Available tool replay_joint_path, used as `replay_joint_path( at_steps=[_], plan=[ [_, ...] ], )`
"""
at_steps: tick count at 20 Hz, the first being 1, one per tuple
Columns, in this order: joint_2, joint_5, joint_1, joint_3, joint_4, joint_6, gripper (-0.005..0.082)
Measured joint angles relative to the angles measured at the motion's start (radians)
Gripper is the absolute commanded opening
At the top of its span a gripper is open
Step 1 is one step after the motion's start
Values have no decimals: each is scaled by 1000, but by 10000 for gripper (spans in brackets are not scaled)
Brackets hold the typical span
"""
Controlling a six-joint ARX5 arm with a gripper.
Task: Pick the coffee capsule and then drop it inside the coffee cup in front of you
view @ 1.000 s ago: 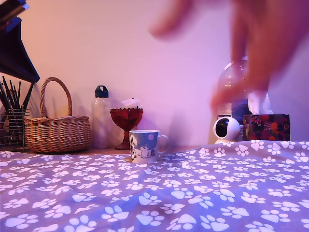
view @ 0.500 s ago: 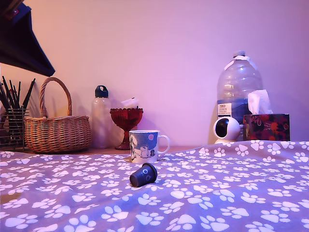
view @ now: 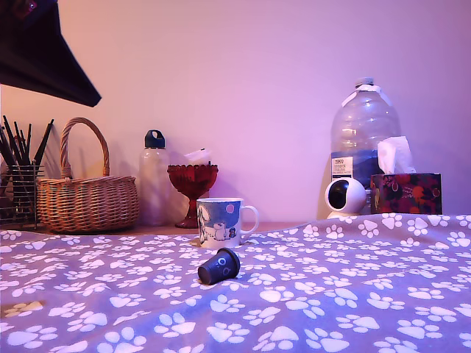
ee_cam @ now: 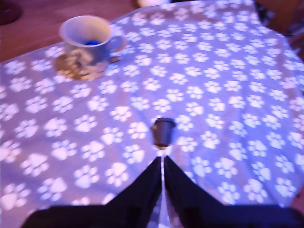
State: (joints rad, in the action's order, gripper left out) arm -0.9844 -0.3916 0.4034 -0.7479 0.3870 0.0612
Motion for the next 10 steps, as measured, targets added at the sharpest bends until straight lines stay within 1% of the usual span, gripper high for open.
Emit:
replay_joint_path(
  at_steps=[1,3,4,5,7,8,10],
  plan=[
    [-5,0,11,0,-16,25,-22],
    [-35,0,34,0,-36,44,-4],
    [-60,0,42,0,-41,46,68],
    [-88,0,47,0,-50,47,199],
    [-133,-2,54,0,-69,47,514],
    [-143,-2,55,0,-82,47,586],
    [-143,-3,55,0,-110,47,589]
  ],
)
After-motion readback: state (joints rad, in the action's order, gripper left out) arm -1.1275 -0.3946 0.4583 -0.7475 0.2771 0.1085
